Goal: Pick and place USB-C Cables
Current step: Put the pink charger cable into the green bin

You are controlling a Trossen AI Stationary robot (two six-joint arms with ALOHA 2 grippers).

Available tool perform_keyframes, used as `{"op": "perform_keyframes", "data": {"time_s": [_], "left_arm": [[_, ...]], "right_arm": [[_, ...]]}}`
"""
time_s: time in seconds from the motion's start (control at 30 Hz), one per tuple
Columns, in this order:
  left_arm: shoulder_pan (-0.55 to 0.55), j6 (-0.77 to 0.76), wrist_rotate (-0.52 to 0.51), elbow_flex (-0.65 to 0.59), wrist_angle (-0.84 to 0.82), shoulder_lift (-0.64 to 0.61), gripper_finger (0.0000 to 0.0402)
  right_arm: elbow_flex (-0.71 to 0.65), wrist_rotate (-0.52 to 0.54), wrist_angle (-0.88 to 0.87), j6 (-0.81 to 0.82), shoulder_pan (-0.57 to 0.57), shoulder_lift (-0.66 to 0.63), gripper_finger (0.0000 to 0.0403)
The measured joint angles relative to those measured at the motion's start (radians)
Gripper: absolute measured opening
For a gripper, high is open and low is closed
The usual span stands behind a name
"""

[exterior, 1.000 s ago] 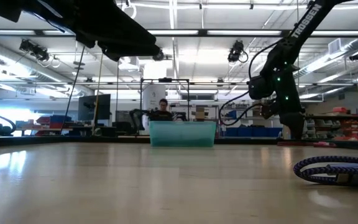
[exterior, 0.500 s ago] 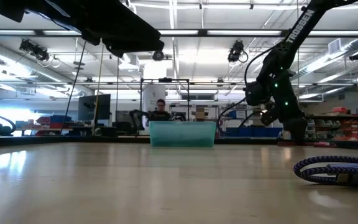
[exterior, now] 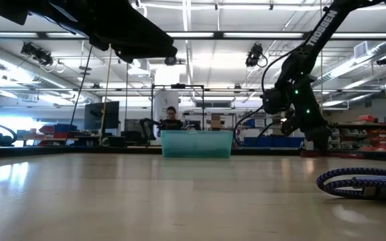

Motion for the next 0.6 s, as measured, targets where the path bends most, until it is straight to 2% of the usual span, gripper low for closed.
{"op": "perform_keyframes", "data": {"time_s": [0.17, 0.33, 0.6], "left_arm": [[0.000, 0.000, 0.000, 0.000, 0.000, 0.000, 0.0167], [0.000, -0.005, -0.017, 0.000, -0.010, 0.000, 0.0167], [0.000, -0.008, -0.023, 0.000, -0.014, 0.000, 0.0167]], "right_arm": [[0.071, 0.005, -0.083, 0.004, 0.049, -0.007, 0.0006], [0.219, 0.007, -0.159, 0.024, 0.136, -0.061, 0.0003], [0.534, -0.035, -0.218, 0.042, 0.390, -0.059, 0.0002]]}}
